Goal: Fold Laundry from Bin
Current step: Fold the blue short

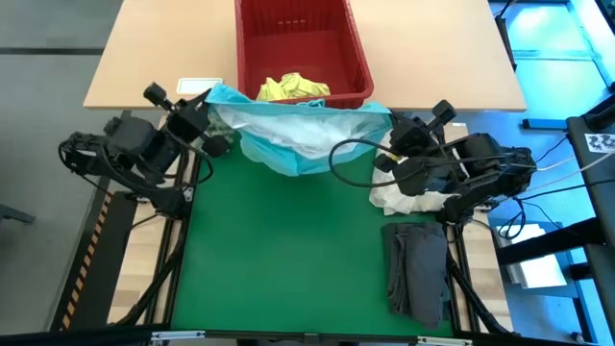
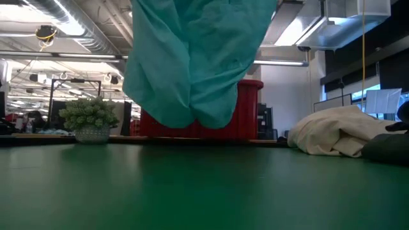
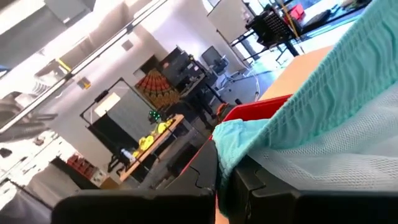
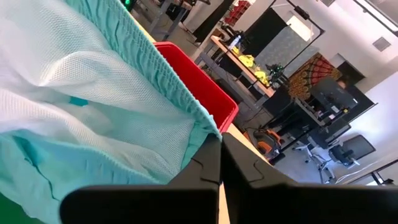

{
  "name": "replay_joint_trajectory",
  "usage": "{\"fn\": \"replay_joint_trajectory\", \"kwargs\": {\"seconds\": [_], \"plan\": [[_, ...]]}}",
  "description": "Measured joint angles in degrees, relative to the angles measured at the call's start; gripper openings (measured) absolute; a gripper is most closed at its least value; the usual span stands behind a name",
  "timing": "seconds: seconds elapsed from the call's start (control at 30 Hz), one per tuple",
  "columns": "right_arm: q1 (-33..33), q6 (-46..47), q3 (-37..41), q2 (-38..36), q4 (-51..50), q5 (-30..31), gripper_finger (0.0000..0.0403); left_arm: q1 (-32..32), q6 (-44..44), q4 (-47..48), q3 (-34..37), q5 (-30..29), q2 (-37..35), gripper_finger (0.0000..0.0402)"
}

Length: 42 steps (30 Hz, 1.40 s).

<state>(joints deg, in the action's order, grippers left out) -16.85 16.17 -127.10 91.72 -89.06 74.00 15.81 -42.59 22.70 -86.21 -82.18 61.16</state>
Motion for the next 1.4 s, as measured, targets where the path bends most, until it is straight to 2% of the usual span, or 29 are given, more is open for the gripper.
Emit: {"fn": "replay_joint_trajectory", "kwargs": {"seconds": [0.2,0.33,0.5,0.7,0.8,0.93,1.07,1.2,1.3,1.37,1.4], "plan": [[-1.7,1.4,2.6,0.0,0.4,-0.6,0.0,4.4,-4.5,1.5,0.0,6.8,0.9,0.0002],[-1.5,2.9,4.6,-0.1,0.3,-9.4,0.0,6.0,-4.6,3.2,0.0,6.3,0.9,0.0002],[-1.5,5.6,8.4,-0.4,-0.8,-17.4,0.0,8.2,5.8,15.6,0.0,8.3,0.8,0.0001],[-1.6,10.6,16.0,-6.0,-0.3,-19.1,0.0,9.7,24.0,33.2,0.1,16.6,1.6,0.0001],[-1.5,10.9,20.7,-9.3,3.2,-22.1,0.0,9.4,31.1,38.1,0.1,20.3,1.6,0.0001],[-1.5,12.2,26.2,-12.0,6.9,-28.4,0.0,7.9,39.6,42.2,0.1,20.9,1.5,0.0001],[-0.4,14.1,32.0,-12.7,8.4,-28.1,0.0,5.5,46.9,45.7,0.3,23.9,1.6,0.0],[2.6,13.6,38.0,-12.5,11.6,-26.7,0.0,2.3,51.2,49.2,1.1,27.9,2.5,0.0],[5.7,11.5,39.7,-12.5,13.0,-25.5,0.0,-1.2,52.9,51.4,1.1,32.1,2.6,0.0],[7.6,9.3,39.7,-12.6,14.5,-24.1,0.0,-3.4,52.8,51.5,1.1,31.2,2.7,0.0],[8.4,7.7,39.7,-12.8,16.1,-23.1,0.0,-4.2,52.7,51.5,1.1,28.8,2.8,0.0]]}}
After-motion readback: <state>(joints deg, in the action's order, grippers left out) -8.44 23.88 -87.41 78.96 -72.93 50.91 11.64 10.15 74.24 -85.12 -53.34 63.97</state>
